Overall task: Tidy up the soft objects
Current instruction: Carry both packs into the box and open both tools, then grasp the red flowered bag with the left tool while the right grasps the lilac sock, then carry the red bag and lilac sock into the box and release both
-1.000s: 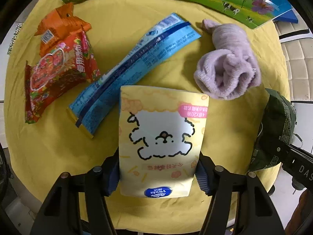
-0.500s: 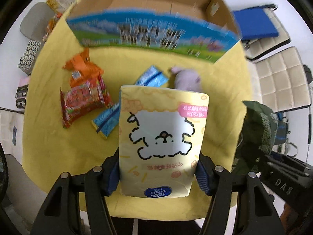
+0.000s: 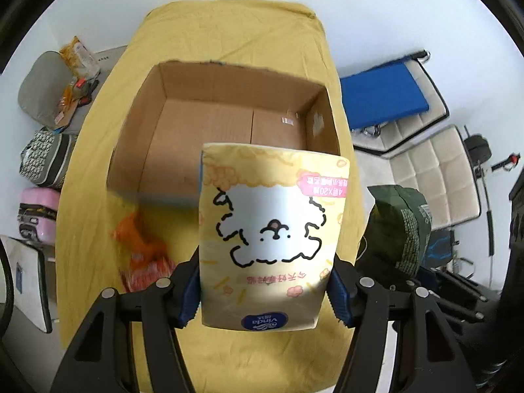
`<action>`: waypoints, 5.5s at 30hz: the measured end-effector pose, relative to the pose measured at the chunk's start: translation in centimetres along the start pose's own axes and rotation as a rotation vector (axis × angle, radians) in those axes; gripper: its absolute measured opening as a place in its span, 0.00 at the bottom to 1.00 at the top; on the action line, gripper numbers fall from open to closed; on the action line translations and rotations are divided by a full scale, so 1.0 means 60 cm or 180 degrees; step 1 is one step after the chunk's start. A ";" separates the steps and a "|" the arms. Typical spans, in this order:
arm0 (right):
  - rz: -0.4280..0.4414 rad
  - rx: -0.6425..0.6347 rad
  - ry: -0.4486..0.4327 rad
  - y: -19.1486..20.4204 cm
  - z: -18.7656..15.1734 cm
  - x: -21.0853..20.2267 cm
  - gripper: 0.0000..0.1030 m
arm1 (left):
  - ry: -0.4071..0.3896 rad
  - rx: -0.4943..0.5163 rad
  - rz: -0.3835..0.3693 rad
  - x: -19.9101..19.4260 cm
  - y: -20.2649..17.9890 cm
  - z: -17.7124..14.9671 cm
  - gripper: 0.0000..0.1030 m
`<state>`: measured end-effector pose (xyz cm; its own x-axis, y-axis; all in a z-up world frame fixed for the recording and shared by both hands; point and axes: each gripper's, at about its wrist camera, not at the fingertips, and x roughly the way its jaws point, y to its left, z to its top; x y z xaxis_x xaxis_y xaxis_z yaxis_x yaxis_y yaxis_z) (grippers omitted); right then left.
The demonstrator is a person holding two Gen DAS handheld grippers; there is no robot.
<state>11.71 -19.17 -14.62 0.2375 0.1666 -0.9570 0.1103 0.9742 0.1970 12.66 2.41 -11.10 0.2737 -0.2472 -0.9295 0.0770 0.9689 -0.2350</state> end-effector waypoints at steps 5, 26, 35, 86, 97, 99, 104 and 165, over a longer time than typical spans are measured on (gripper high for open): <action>-0.0006 0.0091 0.0011 0.030 0.108 0.054 0.37 | 0.0204 -0.0113 -0.0179 0.066 0.044 0.121 0.60; -0.0352 0.0099 0.0553 0.044 0.350 0.411 0.37 | 0.1192 -0.0293 -0.0631 0.382 0.139 0.273 0.60; -0.0432 0.0047 0.0576 0.063 0.350 0.421 0.64 | 0.1123 -0.0120 -0.0241 0.374 0.127 0.297 0.74; -0.0385 0.0053 -0.0185 0.114 -0.098 -0.033 1.00 | -0.0015 -0.0153 0.0394 -0.091 0.097 -0.065 0.98; -0.0141 0.0692 0.0664 0.034 -0.108 0.207 0.98 | 0.0784 -0.0680 0.0625 0.126 0.241 -0.091 0.98; -0.0150 0.0711 0.0745 0.036 -0.104 0.241 0.95 | 0.0940 -0.0615 0.0699 0.164 0.251 -0.094 0.98; -0.0207 0.0723 0.0943 0.036 -0.092 0.313 0.85 | 0.1288 -0.0770 0.0473 0.242 0.272 -0.103 0.98; -0.0244 -0.0004 0.0683 0.064 -0.141 0.236 0.25 | 0.0679 -0.0197 0.0298 0.119 0.090 -0.266 0.43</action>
<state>7.35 -11.75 -29.21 0.0176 0.1207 -0.9925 0.1190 0.9854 0.1219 -0.29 5.99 -23.56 0.0675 -0.1554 -0.9855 0.0000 0.9878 -0.1557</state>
